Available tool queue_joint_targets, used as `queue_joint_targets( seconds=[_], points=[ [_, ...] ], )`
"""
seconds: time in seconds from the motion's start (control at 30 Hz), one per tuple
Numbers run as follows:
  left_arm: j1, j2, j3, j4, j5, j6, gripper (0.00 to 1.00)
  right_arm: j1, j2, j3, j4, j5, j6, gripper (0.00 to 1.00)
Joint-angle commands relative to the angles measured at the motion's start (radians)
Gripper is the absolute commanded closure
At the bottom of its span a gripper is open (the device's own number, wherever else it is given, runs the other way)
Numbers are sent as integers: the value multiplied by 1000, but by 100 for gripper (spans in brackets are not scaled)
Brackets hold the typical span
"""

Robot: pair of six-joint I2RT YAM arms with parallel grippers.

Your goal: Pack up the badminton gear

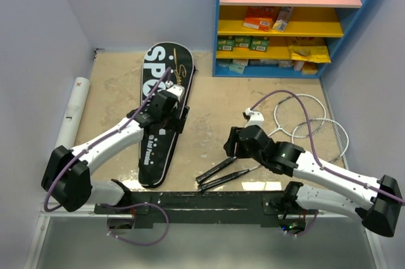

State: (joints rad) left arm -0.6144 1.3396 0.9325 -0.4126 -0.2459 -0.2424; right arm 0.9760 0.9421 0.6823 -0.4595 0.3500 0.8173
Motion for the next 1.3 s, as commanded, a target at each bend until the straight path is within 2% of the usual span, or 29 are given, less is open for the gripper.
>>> queue_joint_targets(
  seconds=[0.0, 0.2, 0.3, 0.5, 0.73, 1.03, 1.13, 1.27],
  points=[
    [-22, -52, 45, -68, -89, 55, 0, 4, 23, -6, -31, 37, -6, 39],
    [-28, -7, 68, -159, -127, 55, 3, 4, -3, -17, -16, 32, -18, 39],
    [-74, 45, 55, -190, -138, 46, 7, 4, 6, -20, 2, 14, -29, 39],
    [-168, 131, 66, -287, -253, -15, 10, 3, 35, -26, 28, -19, -37, 39],
    [-220, 223, 60, -313, -314, -46, 9, 4, 27, -38, 38, -36, -38, 39],
    [-228, 303, 26, -285, -357, -58, 12, 3, 17, -66, 53, -48, -26, 39],
    [-228, 305, 26, -282, -363, -48, 18, 4, 21, -76, 65, -54, -21, 39],
    [-228, 325, 23, -284, -365, -43, 33, 3, 26, -84, 79, -62, -20, 40]
  ],
)
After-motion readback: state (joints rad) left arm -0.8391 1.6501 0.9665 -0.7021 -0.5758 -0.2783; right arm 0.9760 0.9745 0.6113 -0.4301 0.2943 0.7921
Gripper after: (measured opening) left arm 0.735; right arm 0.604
